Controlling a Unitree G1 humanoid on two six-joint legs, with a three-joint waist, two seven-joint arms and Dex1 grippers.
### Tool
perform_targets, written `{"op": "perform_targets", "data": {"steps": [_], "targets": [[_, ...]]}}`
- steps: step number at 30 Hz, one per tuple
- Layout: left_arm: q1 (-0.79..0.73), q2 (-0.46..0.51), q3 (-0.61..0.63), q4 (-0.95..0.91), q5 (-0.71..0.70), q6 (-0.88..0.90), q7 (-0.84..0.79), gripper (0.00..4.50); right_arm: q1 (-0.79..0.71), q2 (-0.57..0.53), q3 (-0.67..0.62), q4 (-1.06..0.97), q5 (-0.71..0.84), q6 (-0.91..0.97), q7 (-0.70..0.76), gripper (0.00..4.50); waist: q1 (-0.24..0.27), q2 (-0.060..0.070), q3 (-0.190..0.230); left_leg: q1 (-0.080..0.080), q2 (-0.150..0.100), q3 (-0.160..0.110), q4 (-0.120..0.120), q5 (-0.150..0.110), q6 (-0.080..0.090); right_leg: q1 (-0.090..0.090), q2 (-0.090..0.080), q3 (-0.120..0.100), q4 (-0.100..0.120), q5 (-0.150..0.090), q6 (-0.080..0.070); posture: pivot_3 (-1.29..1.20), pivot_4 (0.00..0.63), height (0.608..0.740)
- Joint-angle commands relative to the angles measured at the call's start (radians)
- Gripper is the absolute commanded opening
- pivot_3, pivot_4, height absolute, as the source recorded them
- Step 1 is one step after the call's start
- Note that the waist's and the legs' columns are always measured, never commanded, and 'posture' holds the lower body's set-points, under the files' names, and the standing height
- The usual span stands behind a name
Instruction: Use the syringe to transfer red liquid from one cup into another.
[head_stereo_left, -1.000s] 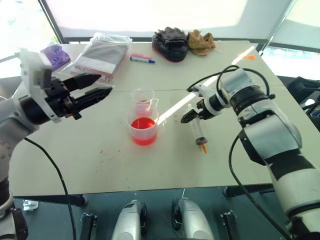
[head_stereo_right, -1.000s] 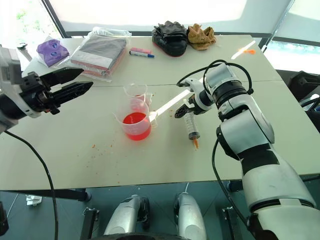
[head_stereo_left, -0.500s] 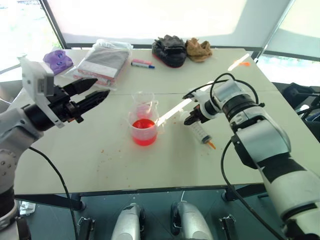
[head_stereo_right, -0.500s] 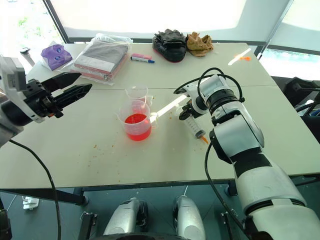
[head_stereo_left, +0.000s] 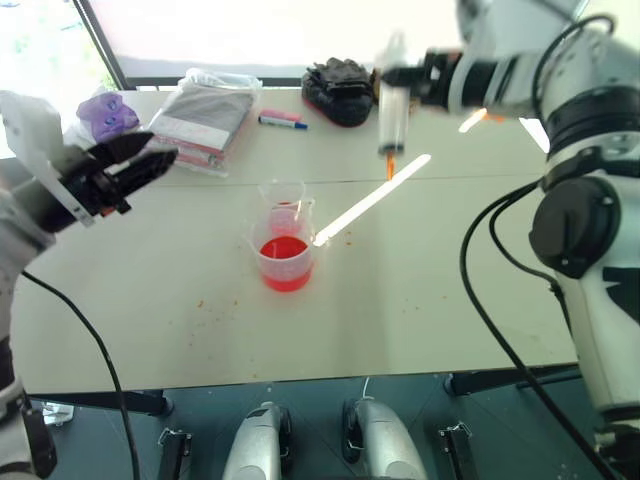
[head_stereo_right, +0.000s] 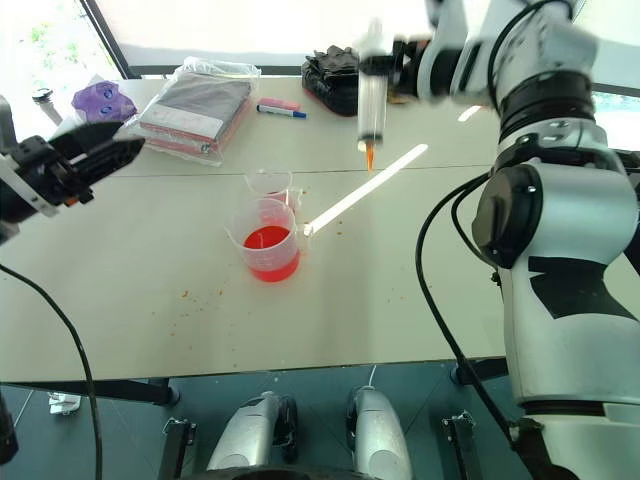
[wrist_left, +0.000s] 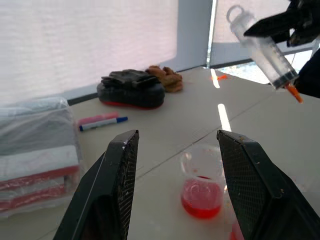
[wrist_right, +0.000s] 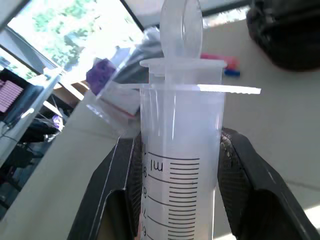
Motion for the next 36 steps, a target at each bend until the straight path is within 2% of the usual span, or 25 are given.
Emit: {"op": "perform_targets", "data": {"steps": [1,5,7,12,15,21,26,31,36], "targets": [[-0.082,0.020,-0.065,0.062,0.058,-0.043,-0.069,2.58,0.063,0.066,-0.106,-0.269,0.175,0.053,0.044,1.53,-0.001,0.000,0.000,0.000,0.000,0.000,0.000,0.000,0.000,0.000,0.000,0.000,0.000,0.000,0.000,0.00,0.150,0.740],[-0.173,0.014,-0.130,0.138,0.114,-0.072,-0.119,2.58,0.270,0.221,-0.123,-0.755,0.316,-0.025,0.025,1.53,0.004,0.000,0.000,0.000,0.001,0.000,0.001,0.000,0.000,0.001,-0.001,-0.001,0.000,0.000,0.000,0.00,0.150,0.740],[-0.212,0.011,-0.152,0.157,0.128,-0.069,-0.140,2.58,0.388,0.292,-0.040,-0.942,0.297,-0.121,0.019,1.53,0.006,0.000,0.000,-0.001,0.000,-0.001,0.001,0.000,0.000,0.000,-0.001,-0.001,0.001,0.000,0.001,0.00,0.150,0.740],[-0.263,0.042,-0.176,0.191,0.156,-0.054,-0.207,2.58,0.650,0.362,0.180,-1.134,0.199,-0.324,0.064,1.53,0.003,-0.001,-0.001,-0.002,0.000,-0.001,0.002,0.000,0.000,0.000,-0.002,-0.002,0.001,0.000,0.001,0.00,0.150,0.740],[-0.275,0.068,-0.185,0.197,0.171,-0.046,-0.245,2.58,0.731,0.400,0.225,-1.179,0.214,-0.354,0.049,1.53,0.003,-0.001,0.000,-0.001,0.000,-0.001,0.002,0.000,0.000,0.000,-0.002,-0.002,0.001,0.000,0.001,0.00,0.150,0.740],[-0.382,0.072,-0.216,0.172,0.154,0.001,-0.302,2.58,0.857,0.420,0.361,-1.163,0.115,-0.497,0.056,1.53,0.005,-0.002,-0.001,-0.001,0.000,-0.002,0.002,0.001,-0.001,0.000,-0.001,-0.002,0.002,0.000,0.001,0.00,0.150,0.740],[-0.426,0.036,-0.263,0.154,0.182,-0.006,-0.323,2.58,0.892,0.436,0.398,-1.111,0.067,-0.580,0.044,1.53,0.005,-0.002,-0.001,-0.001,0.000,-0.001,0.003,0.001,-0.001,0.000,-0.001,-0.001,0.002,0.000,0.001,0.00,0.150,0.740],[-0.406,0.012,-0.292,0.141,0.202,-0.017,-0.350,2.58,0.929,0.442,0.419,-1.019,0.013,-0.670,0.044,1.53,0.003,-0.002,-0.001,-0.001,0.000,-0.001,0.004,0.002,-0.002,0.001,-0.001,-0.001,0.002,0.000,0.001,0.00,0.150,0.740],[-0.418,-0.029,-0.304,0.162,0.214,-0.037,-0.354,2.58,0.945,0.436,0.413,-0.993,0.004,-0.694,0.041,1.53,0.003,-0.002,-0.001,-0.001,0.000,-0.001,0.004,0.003,-0.004,0.000,-0.001,-0.001,0.003,0.000,0.001,0.00,0.150,0.740]]}}
